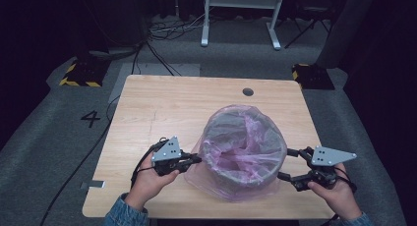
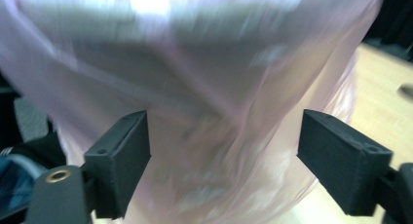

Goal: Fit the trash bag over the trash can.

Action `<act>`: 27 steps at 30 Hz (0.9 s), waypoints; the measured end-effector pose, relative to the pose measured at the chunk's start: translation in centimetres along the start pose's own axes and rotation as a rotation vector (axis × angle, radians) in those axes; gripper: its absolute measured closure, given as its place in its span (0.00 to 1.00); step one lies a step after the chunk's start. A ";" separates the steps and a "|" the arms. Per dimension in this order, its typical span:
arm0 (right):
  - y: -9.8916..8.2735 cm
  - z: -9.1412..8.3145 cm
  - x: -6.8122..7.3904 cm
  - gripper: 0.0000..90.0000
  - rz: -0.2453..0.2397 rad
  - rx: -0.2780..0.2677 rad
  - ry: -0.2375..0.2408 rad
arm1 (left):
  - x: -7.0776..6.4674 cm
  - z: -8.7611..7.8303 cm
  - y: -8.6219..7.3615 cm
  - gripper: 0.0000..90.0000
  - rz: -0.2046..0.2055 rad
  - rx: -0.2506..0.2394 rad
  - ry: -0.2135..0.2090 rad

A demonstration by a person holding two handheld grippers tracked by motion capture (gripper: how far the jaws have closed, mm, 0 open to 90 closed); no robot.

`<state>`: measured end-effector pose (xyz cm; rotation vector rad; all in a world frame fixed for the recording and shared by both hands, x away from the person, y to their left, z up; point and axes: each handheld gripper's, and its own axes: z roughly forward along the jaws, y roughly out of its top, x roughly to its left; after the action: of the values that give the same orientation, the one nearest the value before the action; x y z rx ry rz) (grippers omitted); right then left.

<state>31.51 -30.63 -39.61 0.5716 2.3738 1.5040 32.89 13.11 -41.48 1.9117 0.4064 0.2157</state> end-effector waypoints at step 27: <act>0.5 1.8 -4.1 1.00 0.019 0.159 -0.014 | 1.5 1.1 -0.8 1.00 -0.038 0.042 0.038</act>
<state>36.02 -30.88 -39.81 0.6398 2.4990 1.3219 34.47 13.02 -42.71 1.9415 0.4757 0.2195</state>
